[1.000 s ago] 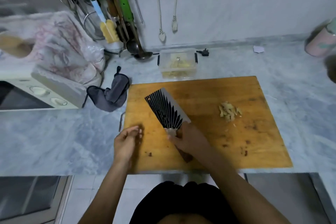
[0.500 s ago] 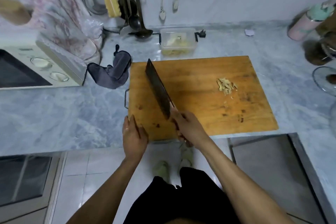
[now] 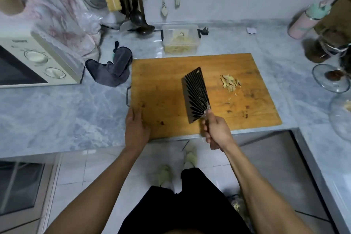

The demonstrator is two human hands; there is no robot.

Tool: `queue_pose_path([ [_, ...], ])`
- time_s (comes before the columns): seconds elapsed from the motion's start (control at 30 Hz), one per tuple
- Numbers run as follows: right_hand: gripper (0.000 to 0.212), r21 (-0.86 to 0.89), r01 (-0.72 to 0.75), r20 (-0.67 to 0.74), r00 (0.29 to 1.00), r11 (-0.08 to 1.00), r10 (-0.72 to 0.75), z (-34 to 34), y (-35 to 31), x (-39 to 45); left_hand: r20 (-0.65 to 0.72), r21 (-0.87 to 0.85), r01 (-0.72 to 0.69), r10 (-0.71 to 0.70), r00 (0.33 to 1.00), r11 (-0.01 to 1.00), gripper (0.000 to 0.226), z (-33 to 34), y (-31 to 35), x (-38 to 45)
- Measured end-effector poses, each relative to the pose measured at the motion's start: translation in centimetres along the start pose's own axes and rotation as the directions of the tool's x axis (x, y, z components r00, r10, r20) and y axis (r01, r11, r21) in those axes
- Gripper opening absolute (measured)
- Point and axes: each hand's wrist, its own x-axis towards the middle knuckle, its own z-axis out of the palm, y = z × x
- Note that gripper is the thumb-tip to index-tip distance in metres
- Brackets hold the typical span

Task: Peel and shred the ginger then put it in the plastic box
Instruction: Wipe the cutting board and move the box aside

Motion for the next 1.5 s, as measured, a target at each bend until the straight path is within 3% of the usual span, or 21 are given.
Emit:
queue_pose_path([
  [0.07, 0.050, -0.031, 0.038, 0.004, 0.999, 0.999, -0.038, 0.6, -1.1, -0.7, 0.010, -0.001, 0.030, -0.030, 1.000, 1.000, 0.068, 0.2, 0.0, 0.7],
  [0.33, 0.056, -0.144, 0.057, 0.284, 0.959, 0.988, -0.014, 8.8, 0.0, -2.0, -0.029, -0.162, 0.088, -0.094, 0.995, 0.983, 0.060, 0.2, -0.2, 0.3],
  [0.5, 0.050, -0.093, -0.028, 0.179, 0.983, 0.995, 0.044, 4.2, 0.8, -0.4, -0.033, -0.053, 0.053, -0.055, 0.998, 0.997, 0.063, 0.7, -0.3, 1.1],
  [0.6, 0.052, -0.063, -0.003, 0.014, 1.000, 0.998, 0.004, 0.5, 0.3, 0.2, 0.034, 0.083, -0.036, 0.033, 0.999, 0.996, 0.063, 0.7, 0.9, 2.0],
  [0.67, 0.052, -0.059, 0.026, -0.019, 0.999, 0.998, -0.027, -0.5, -0.7, 0.6, 0.079, 0.115, -0.076, 0.068, 0.995, 0.990, 0.063, 0.8, 1.8, 3.3],
  [0.83, 0.051, -0.030, 0.055, 0.115, 0.992, 0.998, -0.051, 3.0, -4.6, 2.9, 0.147, 0.168, -0.039, 0.014, 0.989, 0.985, 0.049, 0.8, 3.7, 6.7],
  [1.0, 0.063, -0.165, 0.186, 0.277, 0.951, 0.969, -0.135, 7.8, -6.9, 6.8, 0.149, 0.267, 0.015, -0.056, 0.987, 0.964, 0.022, 1.2, 3.8, 7.8],
  [1.13, 0.066, -0.205, 0.195, 0.266, 0.954, 0.959, -0.137, 6.0, -6.0, 8.0, 0.176, 0.335, 0.021, -0.084, 0.981, 0.942, 0.020, 1.0, 5.2, 8.7],
  [1.27, 0.058, -0.046, 0.053, 0.068, 0.996, 0.998, -0.050, 1.4, -3.4, 8.0, 0.127, 0.326, 0.116, -0.165, 0.978, 0.938, 0.026, 1.3, 6.9, 8.5],
  [1.37, 0.057, 0.005, 0.036, -0.083, 0.996, 0.999, -0.036, -2.0, -1.9, 7.7, 0.104, 0.234, 0.079, -0.105, 0.989, 0.969, 0.036, 2.5, 9.6, 8.0],
  [1.43, 0.057, -0.047, 0.088, -0.045, 0.995, 0.995, -0.091, -3.7, -1.9, 7.4, 0.144, 0.155, 0.001, -0.024, 0.989, 0.988, 0.043, 3.8, 11.7, 7.9],
  [1.5, 0.057, -0.106, 0.153, 0.078, 0.986, 0.983, -0.145, -4.8, -2.2, 6.7, 0.122, 0.040, -0.002, -0.002, 0.993, 0.999, 0.045, 5.5, 13.8, 7.9],
])
